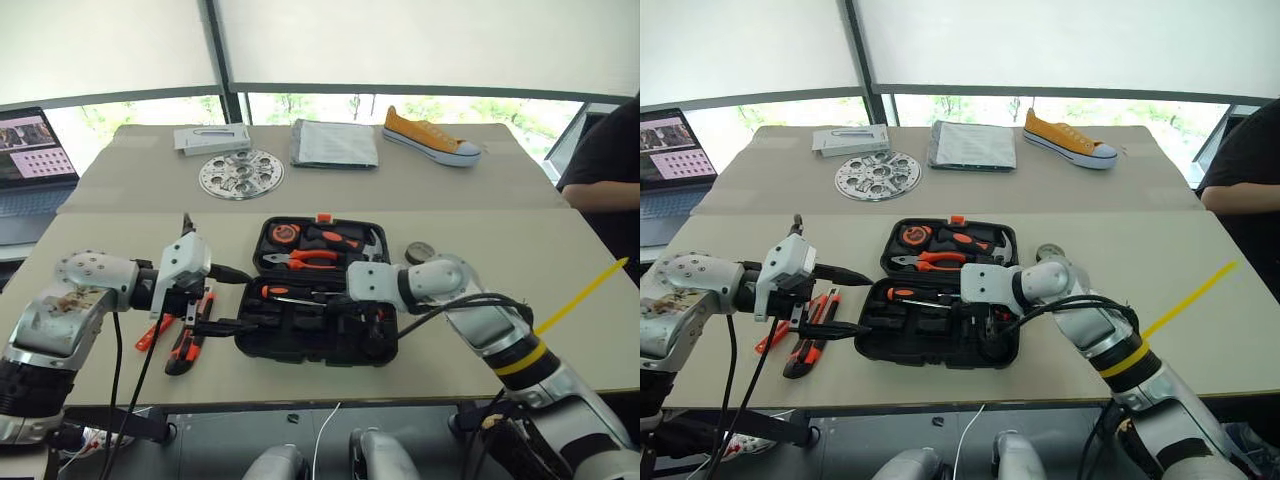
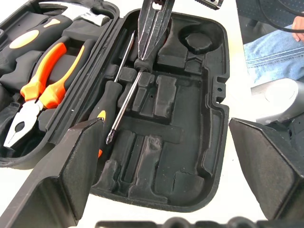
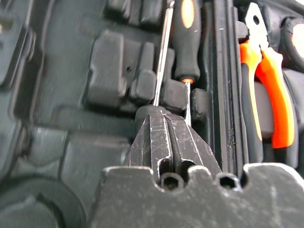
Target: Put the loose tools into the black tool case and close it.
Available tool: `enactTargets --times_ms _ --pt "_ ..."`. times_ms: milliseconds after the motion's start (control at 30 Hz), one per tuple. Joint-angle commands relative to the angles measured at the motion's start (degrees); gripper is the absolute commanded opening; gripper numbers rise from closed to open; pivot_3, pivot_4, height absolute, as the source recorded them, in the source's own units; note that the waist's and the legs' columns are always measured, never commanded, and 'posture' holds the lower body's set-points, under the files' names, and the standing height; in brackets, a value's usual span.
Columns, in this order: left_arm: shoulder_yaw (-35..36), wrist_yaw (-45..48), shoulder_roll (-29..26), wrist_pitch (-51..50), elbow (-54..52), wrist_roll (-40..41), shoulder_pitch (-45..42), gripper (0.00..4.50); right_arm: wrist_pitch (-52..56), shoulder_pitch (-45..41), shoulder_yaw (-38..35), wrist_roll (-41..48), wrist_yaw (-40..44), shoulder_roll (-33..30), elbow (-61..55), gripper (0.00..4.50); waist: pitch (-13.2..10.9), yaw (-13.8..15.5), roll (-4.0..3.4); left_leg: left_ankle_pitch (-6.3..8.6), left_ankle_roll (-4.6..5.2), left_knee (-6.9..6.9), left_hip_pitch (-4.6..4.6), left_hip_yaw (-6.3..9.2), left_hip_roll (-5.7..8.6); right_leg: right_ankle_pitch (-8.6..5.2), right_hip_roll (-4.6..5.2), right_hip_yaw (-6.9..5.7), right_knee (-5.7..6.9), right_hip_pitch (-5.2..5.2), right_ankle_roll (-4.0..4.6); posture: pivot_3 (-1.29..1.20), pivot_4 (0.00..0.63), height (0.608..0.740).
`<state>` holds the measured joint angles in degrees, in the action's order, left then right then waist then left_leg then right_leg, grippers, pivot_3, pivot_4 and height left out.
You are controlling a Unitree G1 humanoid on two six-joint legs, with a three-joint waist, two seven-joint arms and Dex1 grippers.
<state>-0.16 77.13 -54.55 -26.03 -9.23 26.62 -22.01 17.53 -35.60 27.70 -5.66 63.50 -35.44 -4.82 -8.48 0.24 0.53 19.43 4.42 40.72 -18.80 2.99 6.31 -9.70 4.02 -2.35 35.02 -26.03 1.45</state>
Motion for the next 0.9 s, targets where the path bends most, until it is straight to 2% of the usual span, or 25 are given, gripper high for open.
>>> enactTargets --times_ms 33,100,200,300,400,500,600,733,767,833,900 --pt "0.48 -0.04 -0.31 0.87 -0.47 -0.32 -1.36 4.50 2.91 3.51 3.41 -1.19 1.63 0.67 4.22 0.04 0.04 0.08 0.04 0.00 0.00 0.00 0.02 0.00 0.00 0.00 0.00 0.01 0.00 0.02 0.00 0.00 0.150 0.740" --pt "0.50 -0.18 -0.22 0.89 -0.35 -0.37 -1.39 4.50 3.67 2.96 0.88 1.12 -0.73 3.94 4.31 0.04 0.10 -0.04 0.14 0.00 -0.01 0.00 0.08 0.00 -0.01 0.00 -0.02 0.03 0.01 0.06 0.00 0.00 0.150 0.740" --pt "0.77 -0.53 -0.17 0.71 -0.32 -0.28 -1.17 4.50 7.26 1.72 -6.72 7.63 -3.47 9.29 2.20 0.04 0.16 -1.00 0.25 0.01 -0.04 -0.01 0.12 -0.03 -0.11 -0.01 -0.12 0.07 0.04 0.05 0.03 0.00 0.150 0.740" --pt "2.43 -1.81 -0.60 0.41 -0.83 -0.08 0.40 4.50 11.99 0.51 -14.23 15.41 -2.74 10.57 -2.75 0.04 -0.01 -1.43 0.12 0.02 -0.16 -0.06 0.10 -0.11 -0.15 0.09 -0.24 0.17 0.10 -0.18 0.24 0.00 0.150 0.740" --pt "6.12 -4.55 -1.22 -1.66 -1.91 1.21 3.24 4.50 20.94 -0.40 -21.27 25.80 0.34 7.79 -9.67 0.77 -0.25 -1.12 -0.18 0.03 -0.22 -0.06 -0.10 -0.07 -0.21 0.10 -0.33 0.15 0.09 -0.41 0.31 0.00 0.150 0.740" --pt "13.31 -9.03 -1.52 -5.47 -4.03 2.81 9.17 4.50 25.87 -0.40 -26.73 34.37 3.25 3.19 -15.31 1.80 -0.26 -0.98 -0.19 0.05 -0.21 -0.04 -0.52 -0.01 -0.20 0.11 -0.35 0.08 0.07 -0.83 0.32 0.00 0.150 0.740" --pt "18.92 -11.54 -1.61 -6.70 -6.04 2.67 15.32 4.50 27.38 -0.02 -28.61 38.05 3.75 0.28 -17.46 2.86 -0.26 -0.99 -0.19 0.12 -0.21 -0.08 -0.53 0.06 -0.22 0.11 -0.40 0.06 0.03 -0.87 0.32 0.00 0.150 0.740" --pt "31.75 -15.30 0.35 -9.10 -8.45 1.48 29.22 4.50 26.38 1.02 -29.44 40.82 5.49 -3.60 -18.75 4.23 -0.29 -1.17 -0.22 0.14 -0.22 -0.10 -0.48 0.00 -0.22 0.11 -0.42 0.19 0.00 -0.84 0.32 0.00 0.150 0.740" --pt "35.42 -16.10 1.30 -9.11 -8.20 0.27 33.64 4.50 25.94 1.33 -29.23 41.01 5.51 -4.10 -18.98 4.46 -0.30 -1.09 -0.22 0.14 -0.22 -0.10 -0.47 -0.01 -0.24 0.11 -0.42 0.21 -0.02 -0.84 0.32 0.00 0.150 0.740" --pt "40.51 -17.43 2.73 -7.75 -6.98 -2.66 40.98 4.50 24.77 2.17 -28.59 41.18 5.92 -4.92 -19.66 4.46 -0.30 -1.13 -0.22 0.14 -0.23 -0.10 -0.45 -0.01 -0.29 0.11 -0.46 0.21 -0.03 -0.80 0.33 0.00 0.150 0.740" --pt "42.18 -17.94 2.86 -6.16 -5.86 -4.76 45.21 4.50 23.64 2.97 -27.95 41.44 6.41 -5.56 -20.54 4.46 -0.30 -0.88 -0.21 0.17 -0.25 -0.14 -0.40 -0.03 -0.31 0.11 -0.48 0.21 -0.03 -0.77 0.34 0.00 0.150 0.740"
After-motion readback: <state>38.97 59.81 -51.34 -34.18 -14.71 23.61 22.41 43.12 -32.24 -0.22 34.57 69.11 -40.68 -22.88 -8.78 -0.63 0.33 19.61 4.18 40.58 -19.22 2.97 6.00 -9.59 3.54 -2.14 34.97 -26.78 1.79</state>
